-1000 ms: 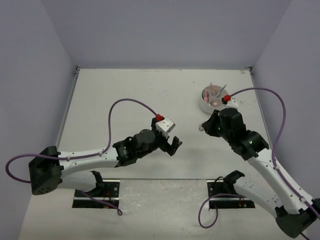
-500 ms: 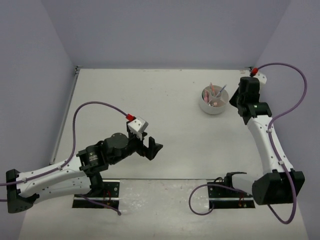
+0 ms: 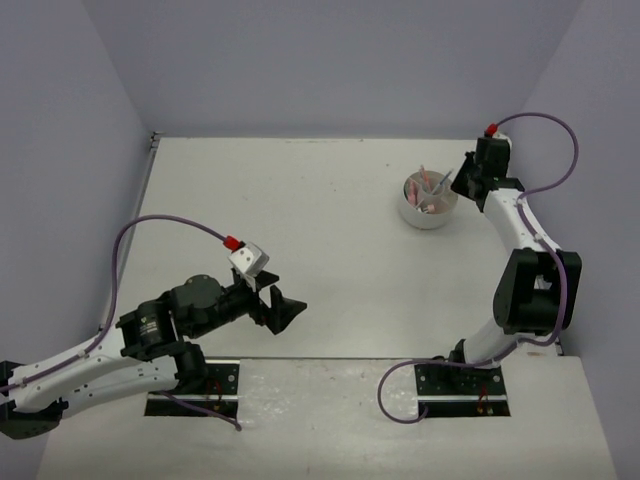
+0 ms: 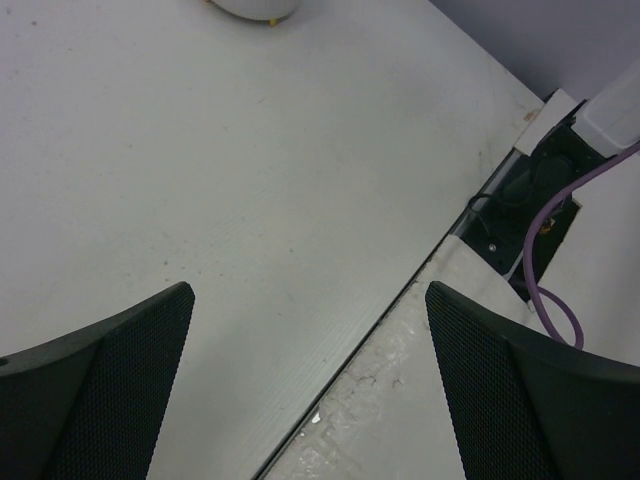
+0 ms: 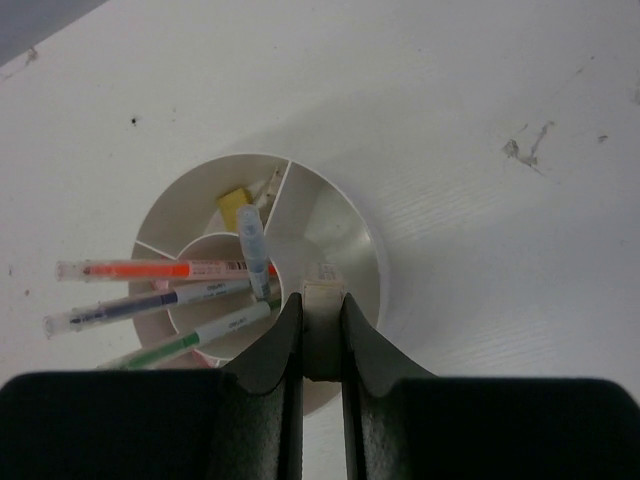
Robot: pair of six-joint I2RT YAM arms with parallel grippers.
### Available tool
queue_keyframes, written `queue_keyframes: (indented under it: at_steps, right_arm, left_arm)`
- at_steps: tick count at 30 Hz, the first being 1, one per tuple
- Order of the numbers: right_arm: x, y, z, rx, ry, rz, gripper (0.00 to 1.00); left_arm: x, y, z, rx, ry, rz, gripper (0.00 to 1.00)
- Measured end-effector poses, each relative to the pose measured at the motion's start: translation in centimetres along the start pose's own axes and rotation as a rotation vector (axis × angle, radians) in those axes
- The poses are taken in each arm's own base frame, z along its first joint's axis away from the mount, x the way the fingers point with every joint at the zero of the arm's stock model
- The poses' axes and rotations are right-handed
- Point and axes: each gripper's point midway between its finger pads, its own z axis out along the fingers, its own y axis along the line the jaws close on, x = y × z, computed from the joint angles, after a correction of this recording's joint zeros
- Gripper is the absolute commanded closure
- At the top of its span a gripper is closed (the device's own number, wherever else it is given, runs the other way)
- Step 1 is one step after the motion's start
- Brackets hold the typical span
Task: Sort the stationery into containers
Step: Place the stationery in the storage box, then reset both arms
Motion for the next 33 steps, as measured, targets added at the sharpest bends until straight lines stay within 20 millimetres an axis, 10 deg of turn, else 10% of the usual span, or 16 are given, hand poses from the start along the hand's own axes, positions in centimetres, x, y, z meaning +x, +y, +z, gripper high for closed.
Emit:
queue_keyframes:
  at_steps: [5,10,21,26,33]
  right_arm:
    - [1.6,-0.2,2.6,0.004,0.054,-0.016,0.95]
    - [2.4,-0.5,3.4,0.016,0.073,-0.023,0.42]
    - [1.3,-0.5,2.5,0.025,0.038,0.01,0.33]
    - [-0.8,0.4,-3.3,-0.038,-0.059,0.057,0.01]
    - [-1.9,4.7,-17.1,-0.253,-0.288,0.007,0.01]
  left_arm:
    - [0.1,-0.5,-0.1,0.032,0.002,-0.002,0.0]
    - [1.0,-0.6,0.3,0.039,0.032,0.002,0.0]
    - [1.2,0.2,0.7,-0.014,0.04,-0.002,0.0]
    - [2.1,3.9,1.7,-0.251,0.066,-0.062,0.0]
    - [2.2,12.2,2.7,-0.68,0.043,-0.103,0.0]
